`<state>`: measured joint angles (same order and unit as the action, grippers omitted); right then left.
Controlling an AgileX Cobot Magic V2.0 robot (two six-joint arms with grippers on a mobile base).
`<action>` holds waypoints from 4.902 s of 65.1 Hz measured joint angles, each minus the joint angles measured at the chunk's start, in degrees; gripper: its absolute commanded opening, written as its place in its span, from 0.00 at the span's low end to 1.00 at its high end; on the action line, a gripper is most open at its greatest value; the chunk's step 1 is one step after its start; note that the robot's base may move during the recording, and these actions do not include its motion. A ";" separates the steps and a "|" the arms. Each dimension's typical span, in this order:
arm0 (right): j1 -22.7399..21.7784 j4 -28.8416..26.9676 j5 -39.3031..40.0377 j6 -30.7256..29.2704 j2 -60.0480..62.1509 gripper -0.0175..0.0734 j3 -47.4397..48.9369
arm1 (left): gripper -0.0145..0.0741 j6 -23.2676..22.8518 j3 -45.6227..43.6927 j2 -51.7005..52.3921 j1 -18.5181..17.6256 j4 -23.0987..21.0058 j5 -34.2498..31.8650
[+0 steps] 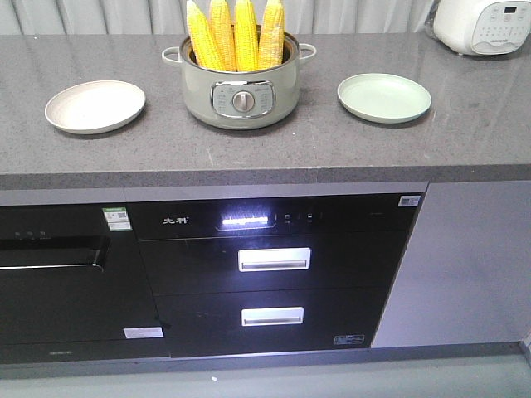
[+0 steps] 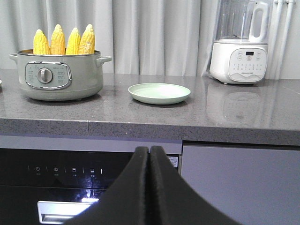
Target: Distribute corn equally
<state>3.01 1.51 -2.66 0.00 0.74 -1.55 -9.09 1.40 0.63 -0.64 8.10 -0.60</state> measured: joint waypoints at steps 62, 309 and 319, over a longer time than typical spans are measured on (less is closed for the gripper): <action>0.00 0.00 0.00 0.00 0.00 0.19 0.00 | 0.16 0.00 0.00 0.00 0.00 0.00 0.00; 0.00 0.00 0.00 0.00 0.00 0.19 0.00 | 0.16 0.00 0.00 0.00 0.00 0.00 0.00; 0.00 0.00 0.00 0.00 0.00 0.19 0.00 | 0.16 0.00 0.00 0.00 0.00 0.00 0.00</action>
<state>3.01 1.51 -2.66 0.00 0.74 -1.55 -9.09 1.40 0.63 -0.64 8.10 -0.60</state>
